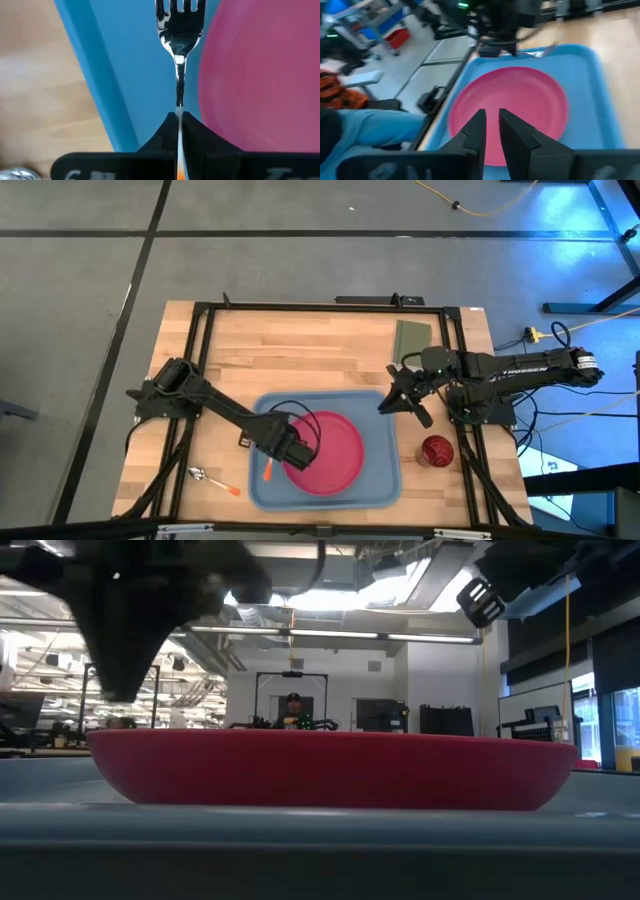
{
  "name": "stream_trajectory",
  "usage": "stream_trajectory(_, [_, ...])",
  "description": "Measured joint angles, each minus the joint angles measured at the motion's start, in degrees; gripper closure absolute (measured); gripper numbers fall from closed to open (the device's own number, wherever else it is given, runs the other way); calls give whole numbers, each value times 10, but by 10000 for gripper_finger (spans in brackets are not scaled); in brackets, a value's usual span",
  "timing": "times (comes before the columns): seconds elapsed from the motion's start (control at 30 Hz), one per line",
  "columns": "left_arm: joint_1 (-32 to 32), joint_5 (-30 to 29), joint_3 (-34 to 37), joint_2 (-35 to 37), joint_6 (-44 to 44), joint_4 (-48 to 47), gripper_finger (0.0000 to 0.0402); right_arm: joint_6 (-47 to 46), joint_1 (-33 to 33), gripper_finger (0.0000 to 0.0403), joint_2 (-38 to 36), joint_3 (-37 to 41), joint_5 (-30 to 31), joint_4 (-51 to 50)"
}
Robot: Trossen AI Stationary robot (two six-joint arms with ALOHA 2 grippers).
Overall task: Pick and place plate/cup/fork/spoon on tray
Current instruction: Put the orange fork on the blue serving tray to the left side of the pink plate
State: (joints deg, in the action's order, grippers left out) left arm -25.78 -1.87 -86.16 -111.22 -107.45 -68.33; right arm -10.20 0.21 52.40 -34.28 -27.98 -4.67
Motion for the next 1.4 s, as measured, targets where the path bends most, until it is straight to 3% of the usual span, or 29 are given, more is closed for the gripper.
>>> stream_trajectory(0.13, [-3,1,34,0,-52,43,401,0,0,345,0,0,-69,0])
stream_trajectory(0.3, [-2,0,56,0,-89,90,401,0,0,345,0,0,-111,0])
stream_trajectory(0.57, [-8,0,88,0,-124,129,401,-1,0,345,-1,0,-113,-3])
stream_trajectory(1.4, [-4,-4,134,0,-90,174,377,-2,0,345,-1,0,-112,-11])
